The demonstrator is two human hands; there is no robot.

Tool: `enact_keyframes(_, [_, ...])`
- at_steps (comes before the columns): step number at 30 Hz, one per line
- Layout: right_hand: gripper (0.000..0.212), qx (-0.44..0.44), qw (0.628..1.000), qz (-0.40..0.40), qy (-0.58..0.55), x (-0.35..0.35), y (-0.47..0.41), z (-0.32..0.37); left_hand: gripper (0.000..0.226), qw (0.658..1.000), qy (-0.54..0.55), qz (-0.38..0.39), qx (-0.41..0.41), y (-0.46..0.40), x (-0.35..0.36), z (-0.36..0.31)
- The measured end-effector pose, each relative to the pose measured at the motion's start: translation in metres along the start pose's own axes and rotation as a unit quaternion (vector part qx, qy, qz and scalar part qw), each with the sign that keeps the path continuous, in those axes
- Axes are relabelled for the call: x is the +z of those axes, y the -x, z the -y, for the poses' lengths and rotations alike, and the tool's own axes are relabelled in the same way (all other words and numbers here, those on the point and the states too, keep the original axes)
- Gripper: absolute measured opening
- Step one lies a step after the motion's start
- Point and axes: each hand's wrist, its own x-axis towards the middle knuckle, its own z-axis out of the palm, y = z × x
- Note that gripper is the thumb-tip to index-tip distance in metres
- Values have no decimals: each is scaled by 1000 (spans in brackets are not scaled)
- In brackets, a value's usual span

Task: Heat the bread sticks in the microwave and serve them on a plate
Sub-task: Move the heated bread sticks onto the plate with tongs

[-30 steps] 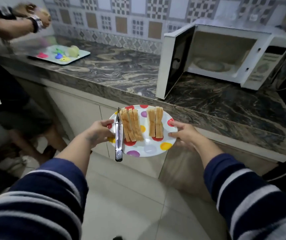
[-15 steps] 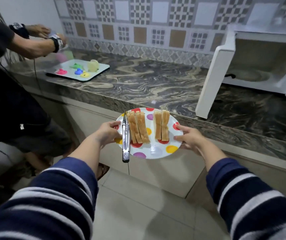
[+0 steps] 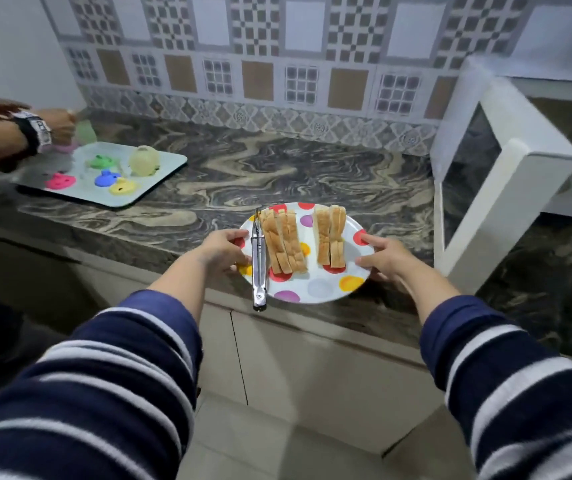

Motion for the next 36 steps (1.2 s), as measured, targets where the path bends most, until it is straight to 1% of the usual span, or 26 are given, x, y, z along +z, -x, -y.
enact_keyframes(3, [67,-4,1000,-27,12,-1,-43,8,67,999,-31,-2,23,-49,5,-9])
enact_keyframes(7, [67,-21,996,-61,60,-5,-82,15,53,996,-74,-1,50,-99,11,-21])
enact_keyframes(11, [66,-20,992,-78,98,-11,-103,19,52,991,-119,5,57,-136,15,-31])
enact_keyframes(13, [66,-16,990,-85,115,-14,-111,20,59,988,-142,9,58,-146,18,-35])
enact_keyframes(15, [66,-7,984,-87,153,-14,-118,22,63,980,-184,15,69,-152,21,-37])
enact_keyframes(18, [68,1,968,-65,243,-16,-124,26,57,964,-251,27,86,-156,20,-45])
enact_keyframes(21, [70,6,953,-39,302,-14,-126,33,53,943,-324,33,70,-156,17,-54])
enact_keyframes(23, [71,15,944,-29,328,-12,-125,38,53,938,-338,44,59,-157,16,-57])
enact_keyframes(25, [70,23,932,-29,361,-10,-122,41,54,930,-357,46,68,-160,15,-55])
enact_keyframes(28, [67,20,915,-65,398,-7,-110,42,57,916,-388,39,91,-158,12,-51])
enact_keyframes(29, [65,12,914,-77,398,-6,-105,40,56,914,-392,36,96,-157,11,-49])
enact_keyframes(31, [57,-1,923,-100,372,-2,-95,37,46,906,-405,22,117,-151,10,-45])
enact_keyframes(33, [50,3,926,-125,357,1,-82,38,36,891,-432,-4,142,-145,8,-43])
enact_keyframes(36, [48,15,907,-149,394,5,-58,50,37,879,-451,-56,143,-133,8,-54])
